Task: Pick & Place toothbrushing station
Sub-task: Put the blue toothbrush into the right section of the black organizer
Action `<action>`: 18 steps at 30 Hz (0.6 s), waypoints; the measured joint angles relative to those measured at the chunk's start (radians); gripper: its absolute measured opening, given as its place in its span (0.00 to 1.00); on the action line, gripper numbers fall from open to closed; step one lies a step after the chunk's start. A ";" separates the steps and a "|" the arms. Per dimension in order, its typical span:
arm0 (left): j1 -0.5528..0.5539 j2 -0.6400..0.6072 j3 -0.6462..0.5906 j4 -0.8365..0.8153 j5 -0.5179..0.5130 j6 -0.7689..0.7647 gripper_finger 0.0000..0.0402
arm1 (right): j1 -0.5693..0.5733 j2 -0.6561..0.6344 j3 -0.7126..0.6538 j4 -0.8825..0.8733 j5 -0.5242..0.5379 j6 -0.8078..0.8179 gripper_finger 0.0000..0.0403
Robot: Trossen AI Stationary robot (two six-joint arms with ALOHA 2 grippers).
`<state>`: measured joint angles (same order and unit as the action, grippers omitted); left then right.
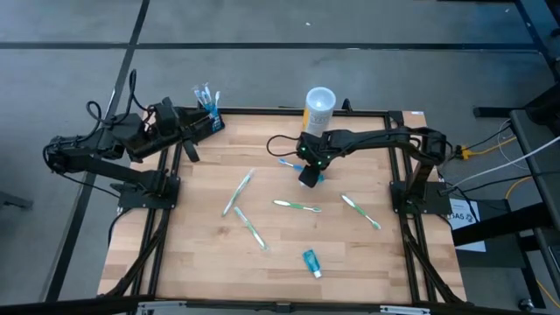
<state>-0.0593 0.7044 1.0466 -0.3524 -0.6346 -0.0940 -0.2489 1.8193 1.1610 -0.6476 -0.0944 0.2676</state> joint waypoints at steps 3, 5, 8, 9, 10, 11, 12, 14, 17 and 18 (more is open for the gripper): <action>0.000 0.000 0.000 0.014 0.007 0.001 0.32 | 0.000 0.020 0.000 0.012 -0.004 -0.007 0.32; 0.000 0.000 0.000 0.022 0.009 0.002 0.32 | 0.000 0.024 0.000 0.015 -0.002 -0.013 0.32; 0.000 0.000 0.000 0.029 0.027 0.002 0.32 | -0.005 0.025 0.000 0.028 0.005 -0.014 0.32; 0.000 0.000 0.000 0.033 0.030 0.002 0.32 | -0.006 0.025 0.000 0.026 0.005 -0.014 0.32; 0.000 0.000 0.000 0.038 0.031 0.002 0.32 | -0.006 0.027 0.000 0.025 0.005 -0.015 0.32; 0.000 0.000 0.000 0.042 0.031 0.002 0.32 | -0.007 0.032 0.000 0.029 0.005 -0.018 0.32; 0.000 0.000 0.000 0.044 0.031 0.002 0.32 | -0.007 0.037 0.000 0.029 0.004 -0.018 0.32; 0.000 0.000 0.002 0.042 0.031 0.002 0.32 | -0.006 0.045 0.000 0.028 0.000 -0.018 0.32; 0.000 0.000 0.019 0.038 0.035 0.009 0.32 | -0.005 0.058 0.000 0.043 0.000 -0.018 0.32; 0.000 0.000 0.026 0.038 0.036 0.014 0.32 | -0.006 0.062 0.000 0.043 0.000 -0.018 0.32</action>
<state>-0.0593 0.7045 1.0731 -0.3149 -0.5983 -0.0797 -0.2546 1.8814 1.1607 -0.6050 -0.0939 0.2493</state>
